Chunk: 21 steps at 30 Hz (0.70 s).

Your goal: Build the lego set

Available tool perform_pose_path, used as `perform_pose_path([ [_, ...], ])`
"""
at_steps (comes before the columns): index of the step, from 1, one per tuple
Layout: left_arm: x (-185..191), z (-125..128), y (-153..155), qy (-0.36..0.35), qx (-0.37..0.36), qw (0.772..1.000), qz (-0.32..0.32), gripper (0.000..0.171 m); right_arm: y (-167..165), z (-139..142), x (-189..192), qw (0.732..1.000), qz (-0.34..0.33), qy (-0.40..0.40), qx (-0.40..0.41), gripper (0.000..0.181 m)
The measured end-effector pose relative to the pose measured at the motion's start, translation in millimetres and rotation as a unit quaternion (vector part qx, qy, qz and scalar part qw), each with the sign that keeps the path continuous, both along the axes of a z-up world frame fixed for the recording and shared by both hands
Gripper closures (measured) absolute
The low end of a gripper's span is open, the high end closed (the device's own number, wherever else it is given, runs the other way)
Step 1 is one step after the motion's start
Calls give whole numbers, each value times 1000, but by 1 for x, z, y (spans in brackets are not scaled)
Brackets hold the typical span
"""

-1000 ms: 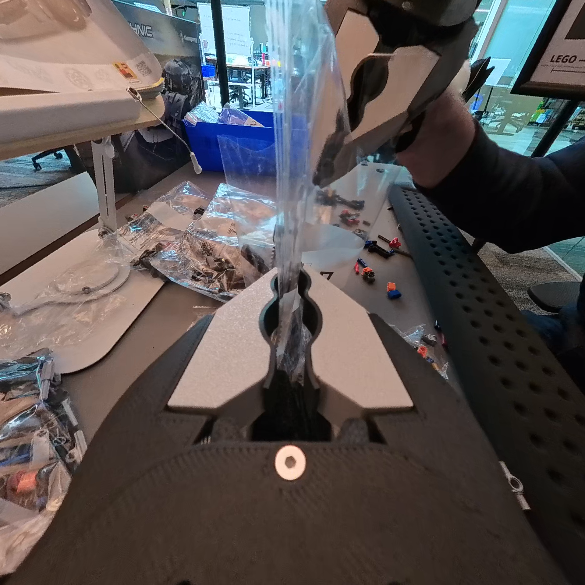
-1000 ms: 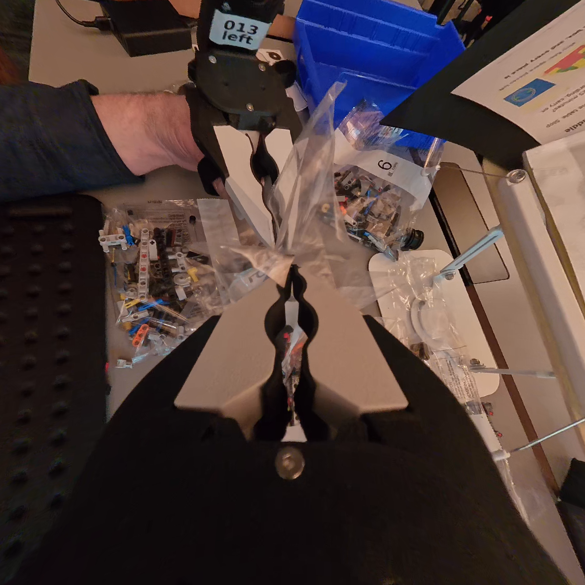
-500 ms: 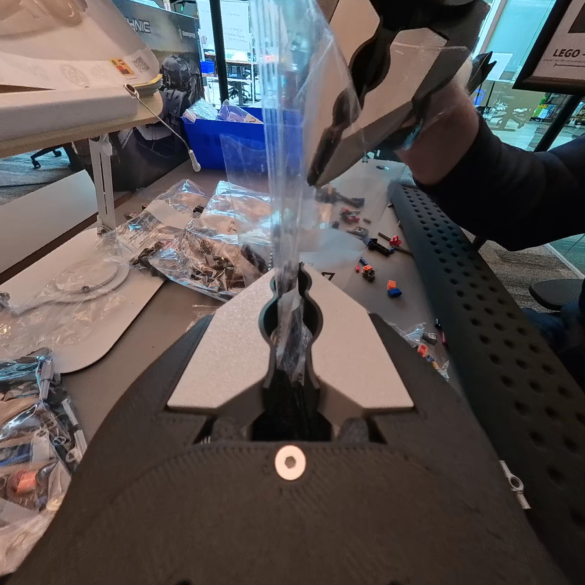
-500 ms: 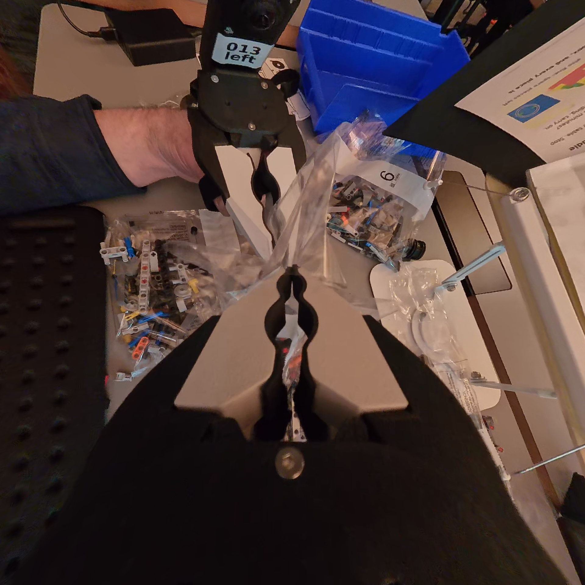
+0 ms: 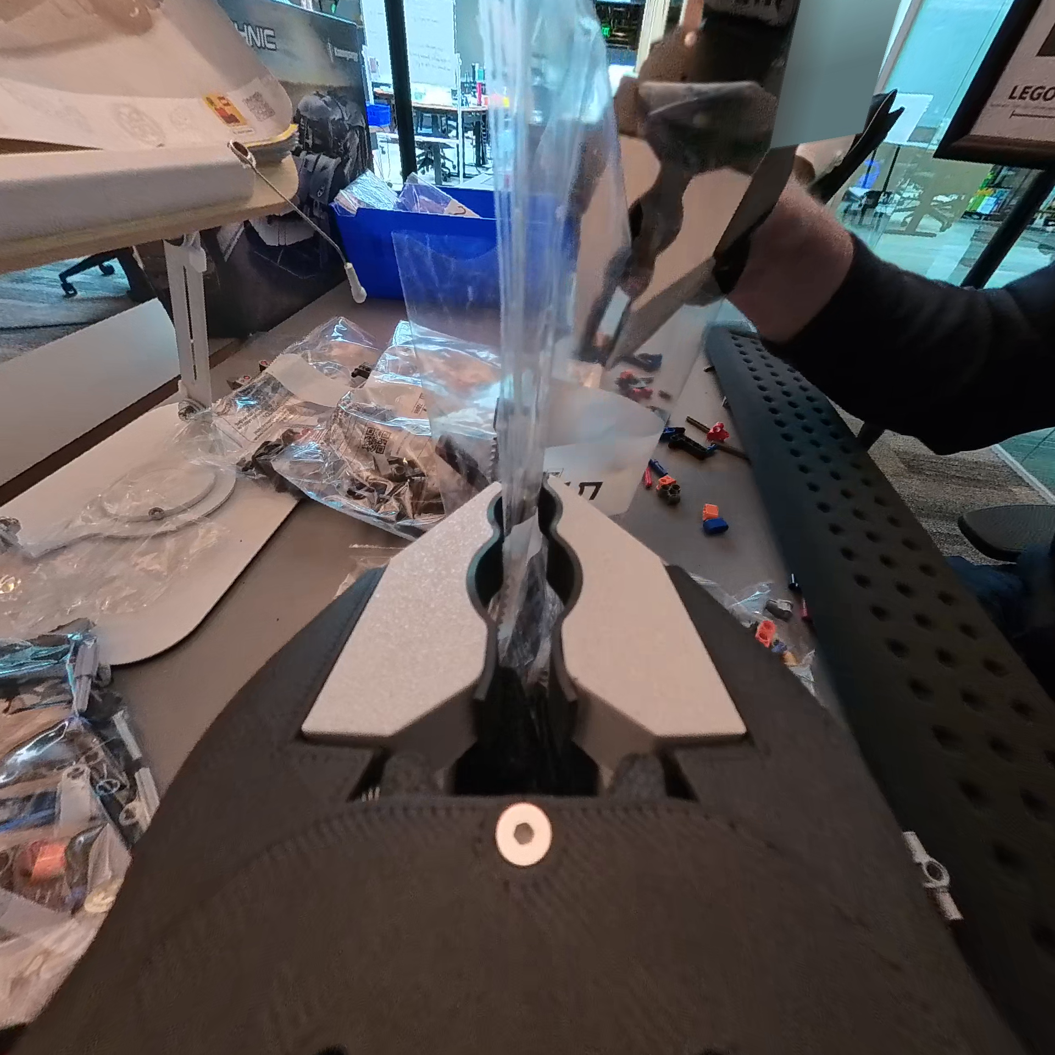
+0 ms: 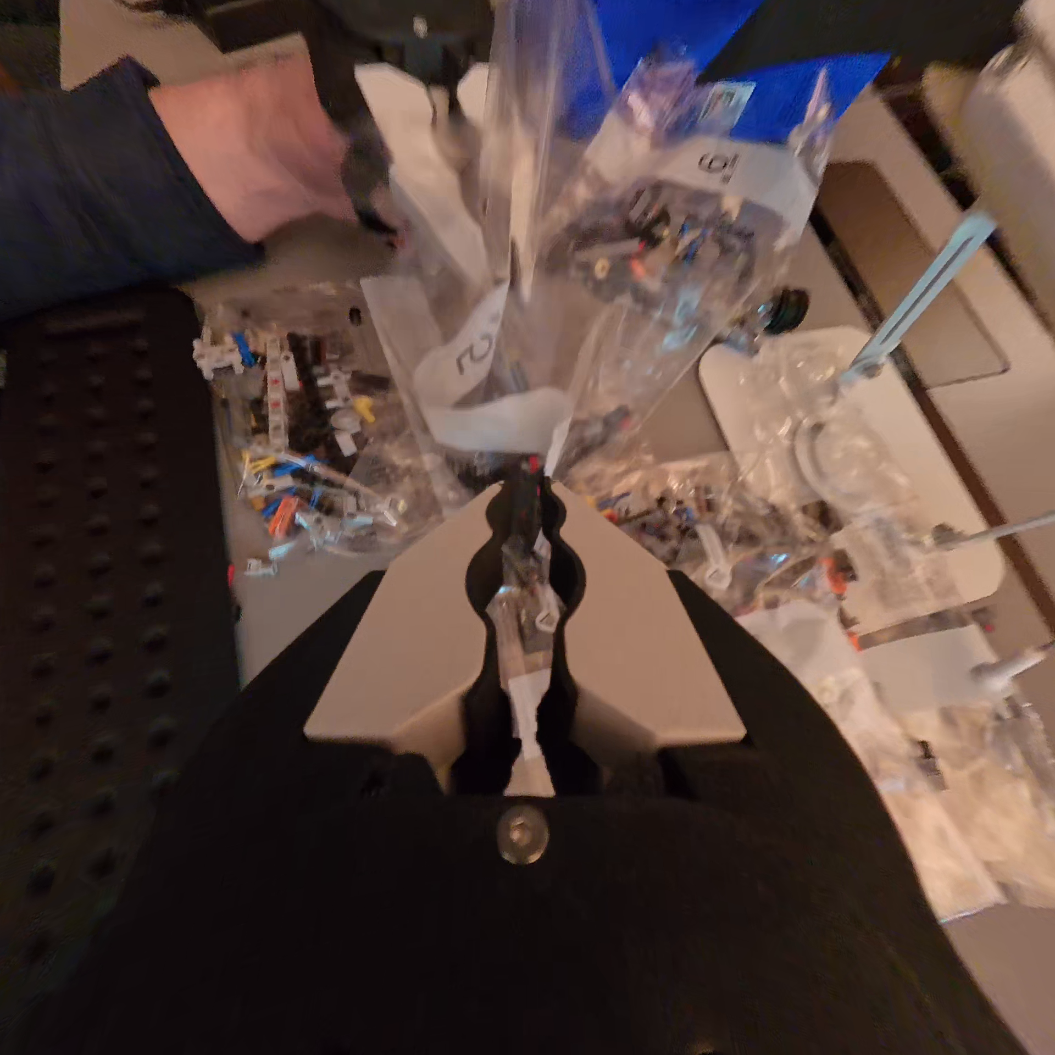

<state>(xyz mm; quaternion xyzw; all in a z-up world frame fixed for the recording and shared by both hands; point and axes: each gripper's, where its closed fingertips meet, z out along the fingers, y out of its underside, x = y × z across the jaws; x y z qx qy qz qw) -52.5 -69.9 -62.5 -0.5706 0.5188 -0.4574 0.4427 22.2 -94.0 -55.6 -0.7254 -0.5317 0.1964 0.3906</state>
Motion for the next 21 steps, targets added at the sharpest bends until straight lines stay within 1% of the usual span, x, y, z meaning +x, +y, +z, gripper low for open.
perform_pose_path([
  [2, 0, 0, 0, 0, -1, 1000, 0, 164, -8, -17, 6, 1000, 11, -13, -24, 174],
  [5, 0, -2, 1, 3, -3, 1000, 1, 164, -13, -43, 15, 998, 9, -46, -38, 172],
  [7, 1, -3, 1, 4, -3, 1000, 0, 164, -22, -60, 20, 996, 24, -64, -62, 170],
  [9, 0, -3, 1, 5, -4, 1000, 1, 164, -32, -77, 28, 992, 35, -84, -92, 166],
  [13, 1, -3, 1, 5, -3, 1000, 0, 164, -45, -109, 53, 981, 35, -126, -141, 157],
  [15, 1, -4, 1, 6, -4, 1000, -1, 164, -50, -115, 61, 979, 38, -133, -148, 155],
  [19, 1, -4, 1, 6, -4, 1000, 0, 164, -52, -117, 75, 979, 28, -138, -148, 153],
  [21, 1, -4, 1, 6, -4, 1000, 0, 164, -50, -118, 83, 980, 16, -147, -137, 155],
])
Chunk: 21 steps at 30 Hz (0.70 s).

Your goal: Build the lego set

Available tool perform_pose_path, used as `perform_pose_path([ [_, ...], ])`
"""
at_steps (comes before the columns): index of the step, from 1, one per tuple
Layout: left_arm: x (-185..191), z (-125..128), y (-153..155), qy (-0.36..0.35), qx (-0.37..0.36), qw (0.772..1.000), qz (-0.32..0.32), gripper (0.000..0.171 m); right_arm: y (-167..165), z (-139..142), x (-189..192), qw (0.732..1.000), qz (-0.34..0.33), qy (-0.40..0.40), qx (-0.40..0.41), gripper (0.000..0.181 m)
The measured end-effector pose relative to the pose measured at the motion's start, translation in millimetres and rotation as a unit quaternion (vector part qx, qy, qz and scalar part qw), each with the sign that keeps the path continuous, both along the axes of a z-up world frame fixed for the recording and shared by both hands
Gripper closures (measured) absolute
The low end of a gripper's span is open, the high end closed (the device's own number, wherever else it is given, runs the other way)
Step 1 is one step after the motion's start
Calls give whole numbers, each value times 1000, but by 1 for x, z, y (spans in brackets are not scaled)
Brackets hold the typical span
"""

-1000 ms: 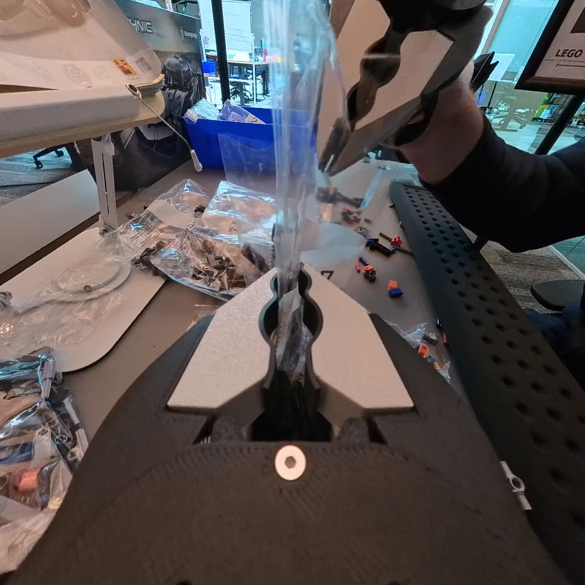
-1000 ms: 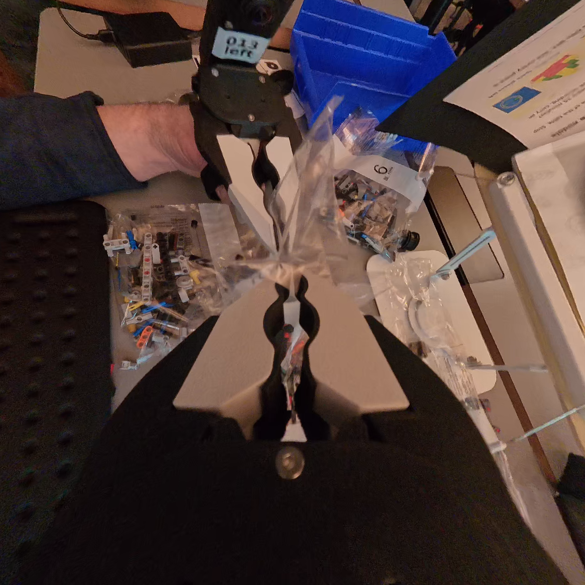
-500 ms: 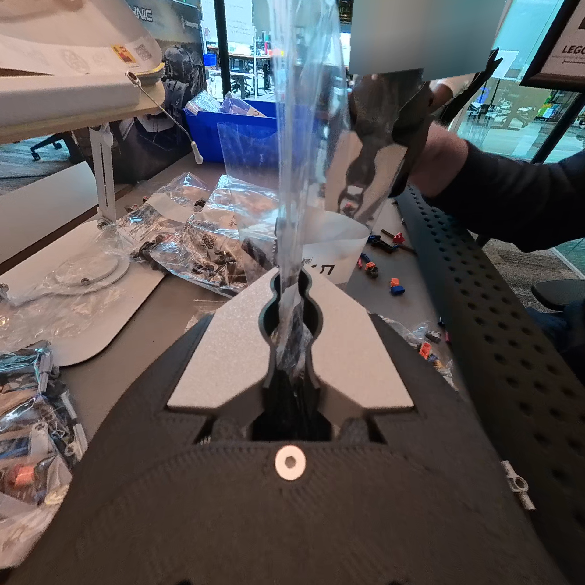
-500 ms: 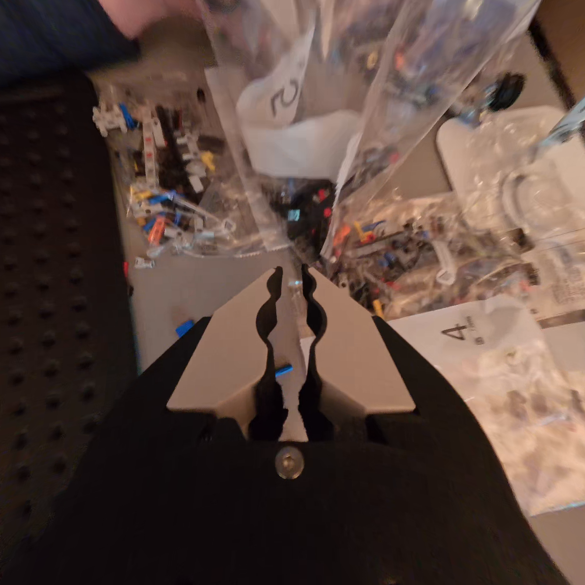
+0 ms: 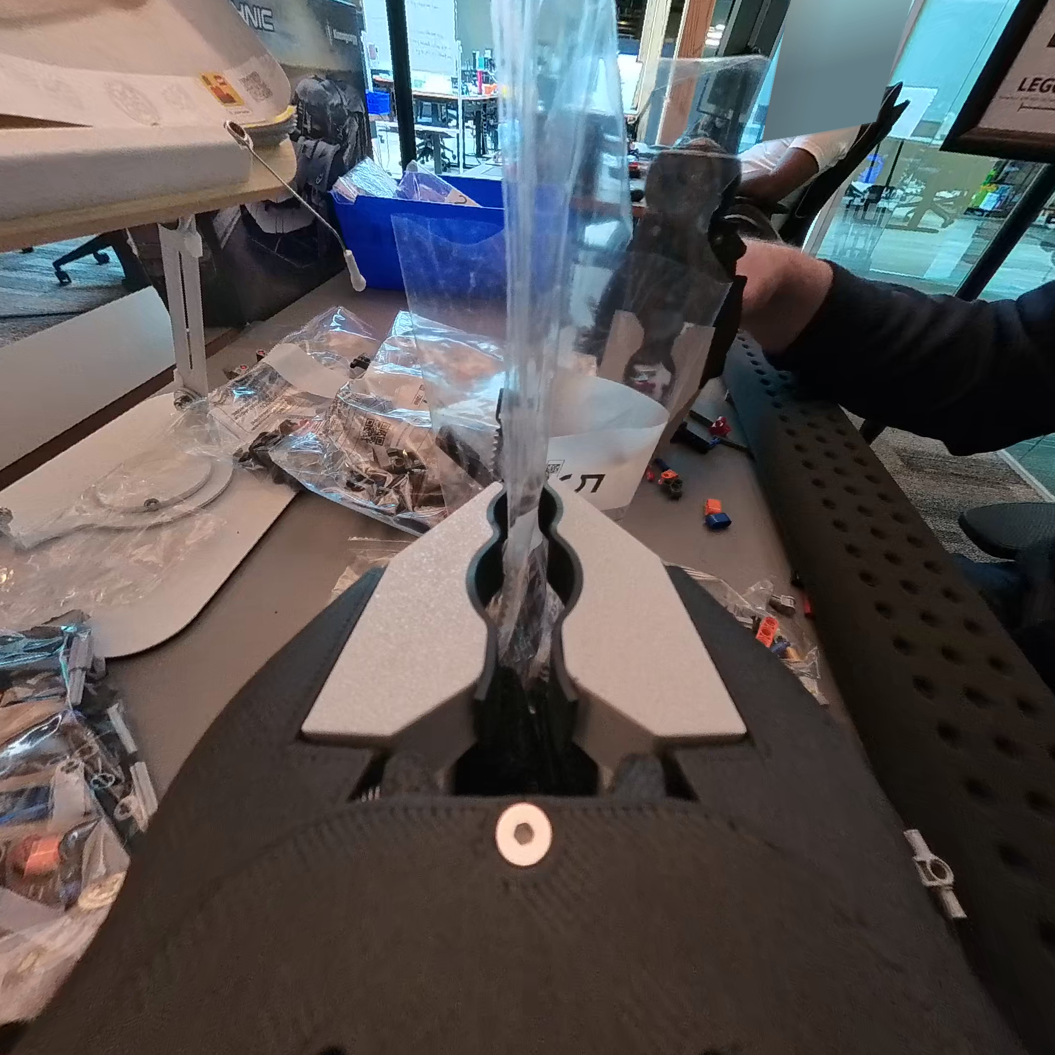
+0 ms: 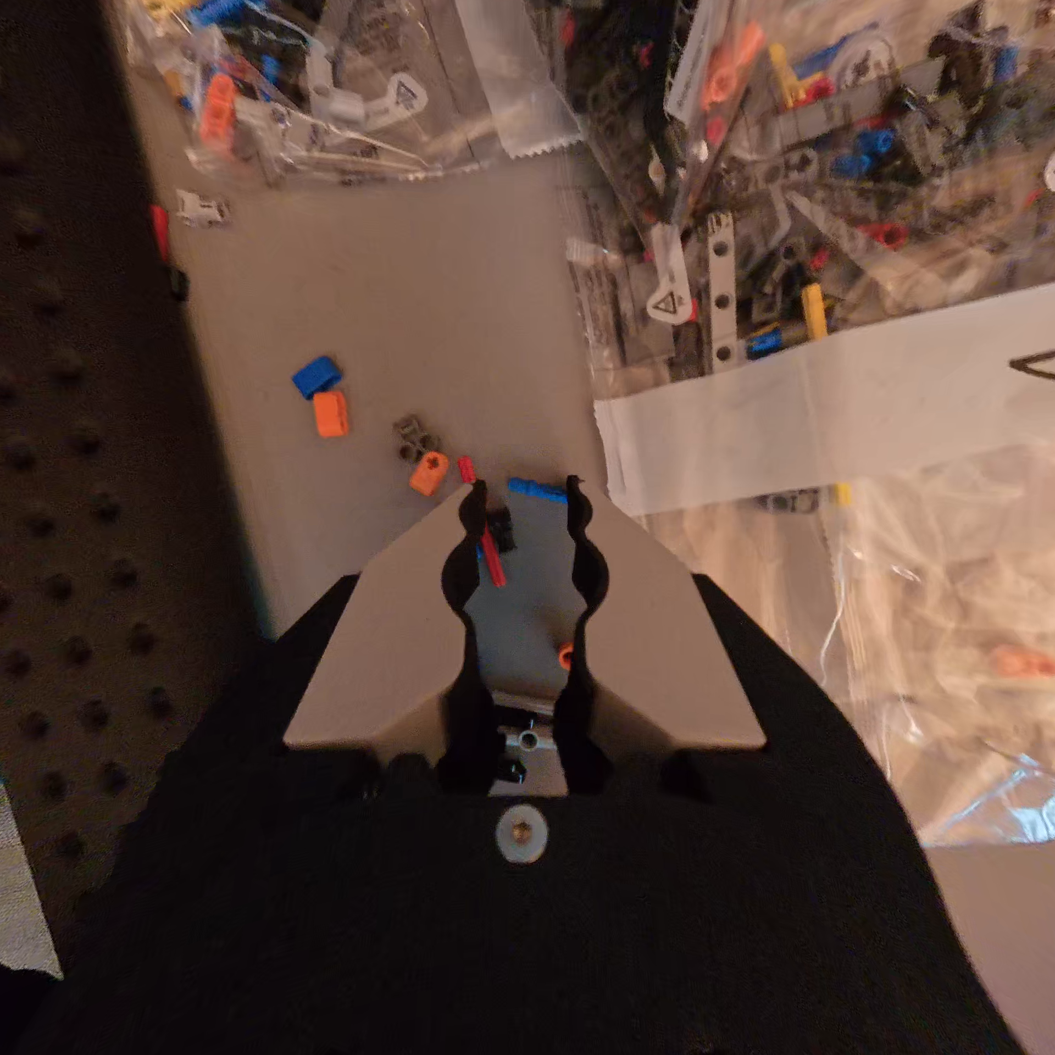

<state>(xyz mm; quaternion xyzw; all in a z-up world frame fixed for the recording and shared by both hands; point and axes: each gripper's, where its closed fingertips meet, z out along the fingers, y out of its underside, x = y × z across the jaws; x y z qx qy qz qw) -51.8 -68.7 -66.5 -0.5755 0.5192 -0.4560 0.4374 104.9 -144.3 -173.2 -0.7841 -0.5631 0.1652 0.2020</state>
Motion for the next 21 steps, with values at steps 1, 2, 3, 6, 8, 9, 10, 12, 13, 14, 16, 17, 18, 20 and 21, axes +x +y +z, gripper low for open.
perform_pose_path([
  [1, 0, 0, 0, 0, 0, 1000, 0, 164, -1, -1, 2, 1000, -3, -1, -3, 155],
  [2, 0, 0, 0, 0, 0, 1000, 0, 164, -2, -3, 2, 1000, -5, -1, -8, 155],
  [3, 0, 0, 0, 0, 0, 1000, 0, 164, -1, -4, 1, 1000, -9, 1, -6, 158],
  [6, 0, 0, 0, 0, 0, 1000, 0, 164, 2, -4, 3, 1000, -17, -1, 5, 170],
  [8, 0, 0, 0, 0, 0, 1000, 0, 164, 3, -4, 3, 1000, -14, -2, 11, 178],
  [9, 0, 0, 0, 0, 0, 1000, 0, 164, 2, -4, 3, 1000, -12, -3, 11, 178],
  [10, 0, 0, 0, 0, 0, 1000, 0, 164, 2, -4, 3, 1000, -11, -4, 11, 178],
  [12, 0, 0, 0, 1, 1, 1000, -1, 164, 0, -4, 4, 1000, -5, -7, 11, 178],
  [13, 0, 0, 0, 1, 1, 1000, -1, 164, 0, -4, 5, 1000, -4, -9, 14, 178],
  [14, 0, 0, 0, 1, 1, 1000, -1, 164, 0, -3, 6, 1000, -3, -9, 13, 178],
  [16, 0, 0, -1, 1, 1, 1000, -1, 164, -5, 0, 7, 1000, 8, -1, 8, 179],
  [17, 0, 0, -1, 1, 1, 1000, -1, 164, -8, 3, 7, 1000, 16, 6, 6, 177],
  [18, 1, 0, -1, 0, 1, 1000, -2, 164, -11, 4, 8, 1000, 22, 7, 0, 172],
  [20, 1, 0, -1, 1, 1, 1000, -2, 164, -15, 1, 13, 1000, 28, -6, -8, 162],
  [21, 1, 0, -1, 1, 1, 1000, -2, 164, -16, 2, 13, 999, 31, -5, -11, 159],
])
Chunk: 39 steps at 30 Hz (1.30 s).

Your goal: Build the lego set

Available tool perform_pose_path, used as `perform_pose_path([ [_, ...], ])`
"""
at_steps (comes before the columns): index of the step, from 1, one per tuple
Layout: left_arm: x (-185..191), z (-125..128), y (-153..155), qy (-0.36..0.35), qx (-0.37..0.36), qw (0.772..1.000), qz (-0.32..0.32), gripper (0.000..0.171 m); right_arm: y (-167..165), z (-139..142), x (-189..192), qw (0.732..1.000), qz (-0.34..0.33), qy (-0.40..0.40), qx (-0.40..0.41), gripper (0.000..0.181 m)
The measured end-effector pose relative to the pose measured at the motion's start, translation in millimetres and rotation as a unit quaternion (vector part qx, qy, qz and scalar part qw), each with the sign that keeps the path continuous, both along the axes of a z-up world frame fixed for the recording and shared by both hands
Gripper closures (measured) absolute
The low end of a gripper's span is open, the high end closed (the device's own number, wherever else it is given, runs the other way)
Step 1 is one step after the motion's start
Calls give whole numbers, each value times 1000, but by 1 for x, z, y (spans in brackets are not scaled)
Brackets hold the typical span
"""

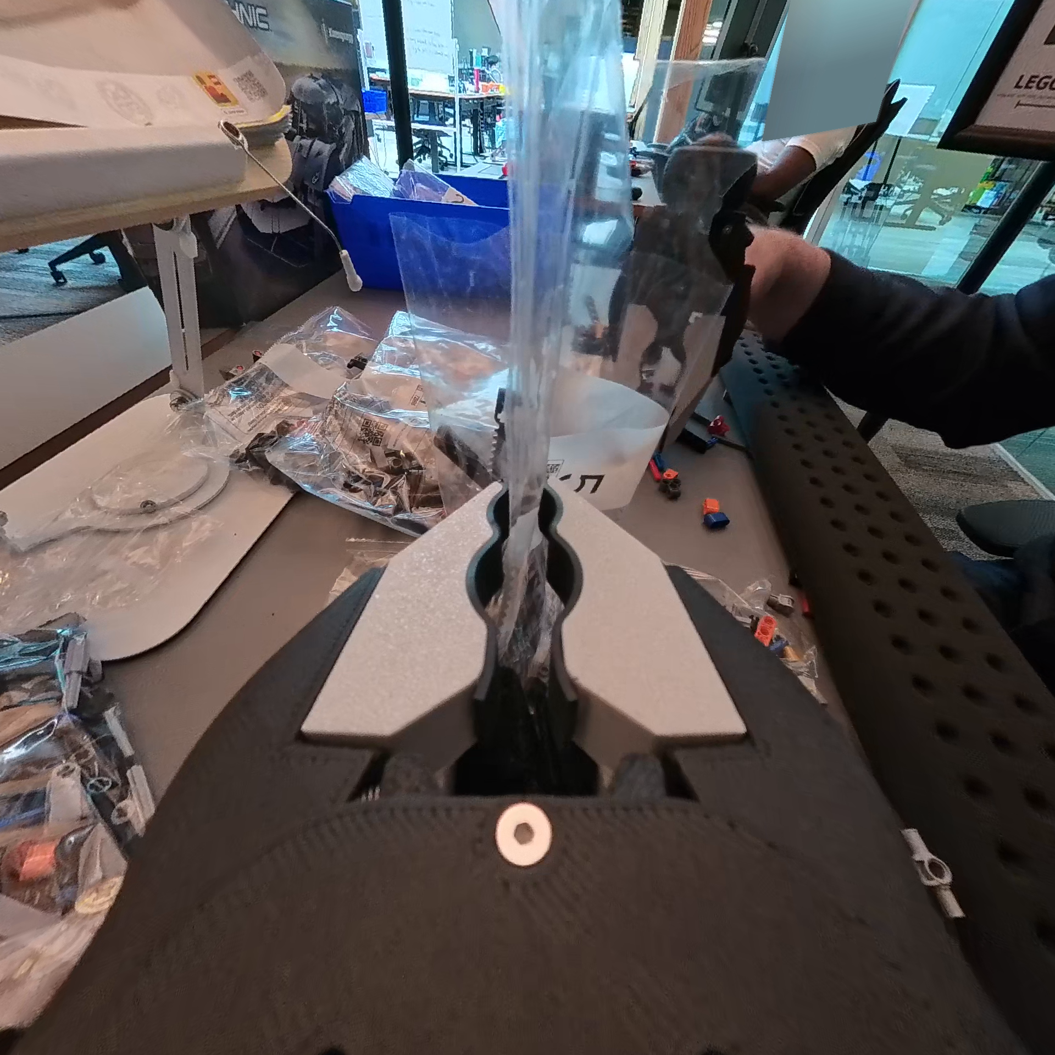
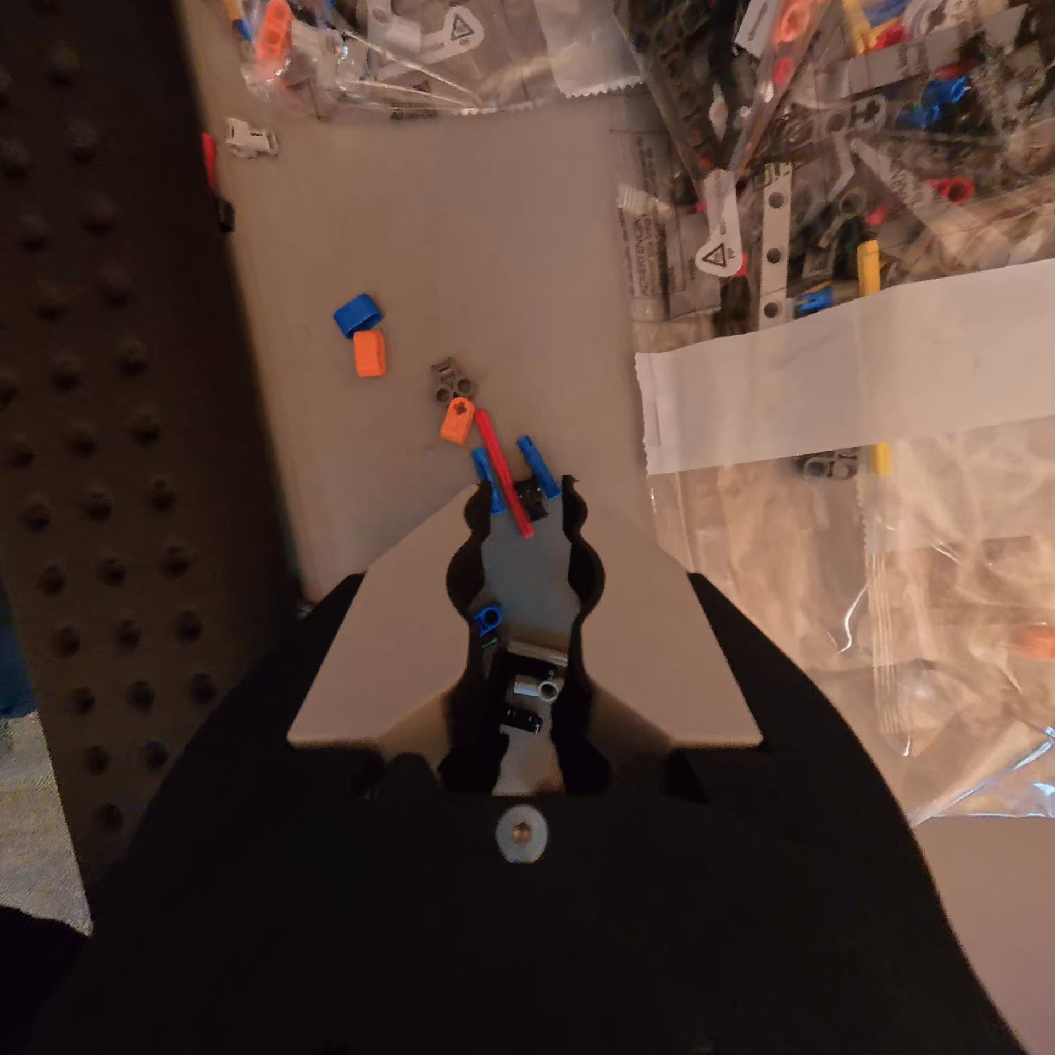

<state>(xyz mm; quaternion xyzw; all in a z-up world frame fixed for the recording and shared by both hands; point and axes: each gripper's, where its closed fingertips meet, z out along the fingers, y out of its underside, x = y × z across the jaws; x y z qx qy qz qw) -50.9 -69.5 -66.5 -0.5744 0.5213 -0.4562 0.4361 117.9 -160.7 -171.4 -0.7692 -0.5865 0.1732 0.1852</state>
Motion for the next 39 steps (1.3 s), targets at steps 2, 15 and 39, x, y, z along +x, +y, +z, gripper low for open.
perform_pose_path([
  [2, 0, 0, 0, 0, 0, 1000, 0, 164, -4, -2, 1, 1000, 13, -8, -2, 152],
  [15, 0, -2, 0, 4, -2, 1000, 0, 164, -3, -6, -5, 1000, 24, -6, 15, 161],
  [39, 0, -3, 1, 4, -3, 1000, 0, 163, 1, -6, -8, 1000, 16, -16, 14, 145],
])
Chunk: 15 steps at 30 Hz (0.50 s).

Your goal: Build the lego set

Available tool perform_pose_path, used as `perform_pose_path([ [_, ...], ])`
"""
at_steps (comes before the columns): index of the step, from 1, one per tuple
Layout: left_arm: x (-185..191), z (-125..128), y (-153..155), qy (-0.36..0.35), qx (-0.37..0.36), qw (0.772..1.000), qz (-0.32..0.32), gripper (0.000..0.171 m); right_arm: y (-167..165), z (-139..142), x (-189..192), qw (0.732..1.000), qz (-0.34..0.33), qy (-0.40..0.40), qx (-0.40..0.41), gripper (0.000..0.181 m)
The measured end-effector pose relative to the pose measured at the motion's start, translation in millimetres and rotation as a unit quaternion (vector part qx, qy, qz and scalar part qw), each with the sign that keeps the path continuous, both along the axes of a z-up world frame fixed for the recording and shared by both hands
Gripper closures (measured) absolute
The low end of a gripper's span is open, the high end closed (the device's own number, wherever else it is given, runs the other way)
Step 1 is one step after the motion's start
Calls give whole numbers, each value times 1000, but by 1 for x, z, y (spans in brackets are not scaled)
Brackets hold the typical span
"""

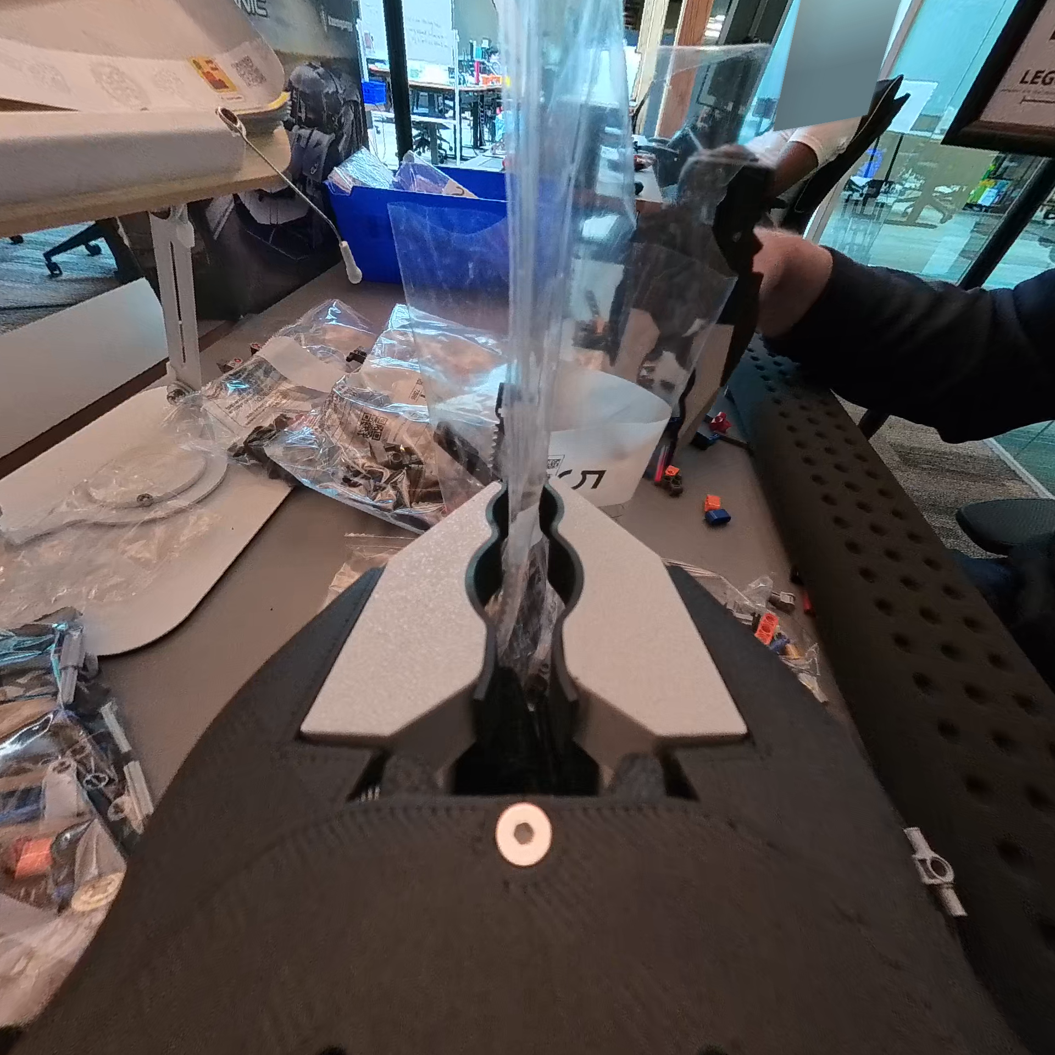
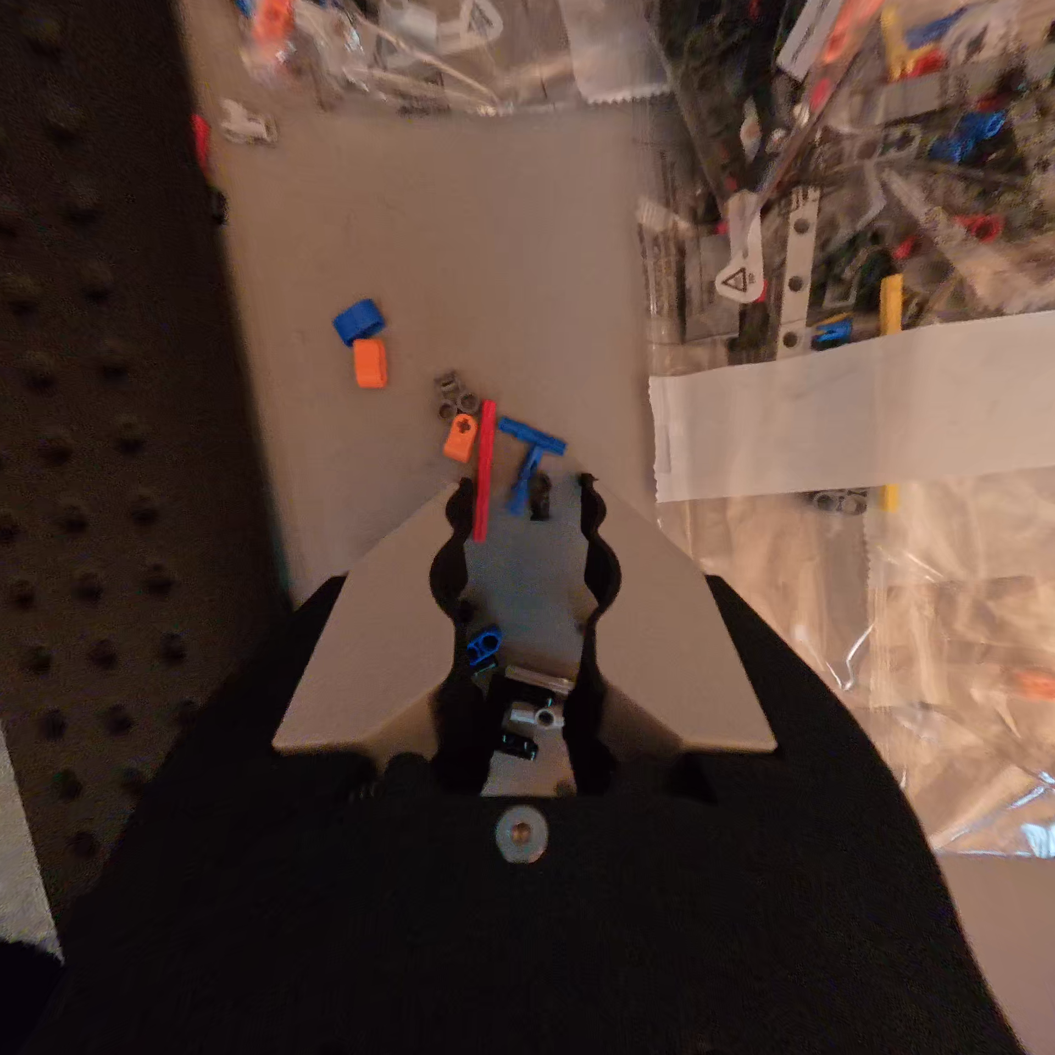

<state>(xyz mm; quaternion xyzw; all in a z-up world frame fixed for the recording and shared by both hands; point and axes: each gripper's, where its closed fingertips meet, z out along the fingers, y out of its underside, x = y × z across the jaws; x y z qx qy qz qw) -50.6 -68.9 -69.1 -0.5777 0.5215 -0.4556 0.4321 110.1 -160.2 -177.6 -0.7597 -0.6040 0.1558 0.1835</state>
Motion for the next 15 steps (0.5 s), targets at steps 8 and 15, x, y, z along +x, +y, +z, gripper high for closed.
perform_pose_path([
  [8, 0, -1, 0, 1, -1, 1000, 1, 163, 2, 1, -4, 1000, -4, 12, 5, 176],
  [15, 0, -1, 0, 3, 0, 1000, 0, 163, 1, 1, -4, 1000, -3, 16, 12, 176],
])
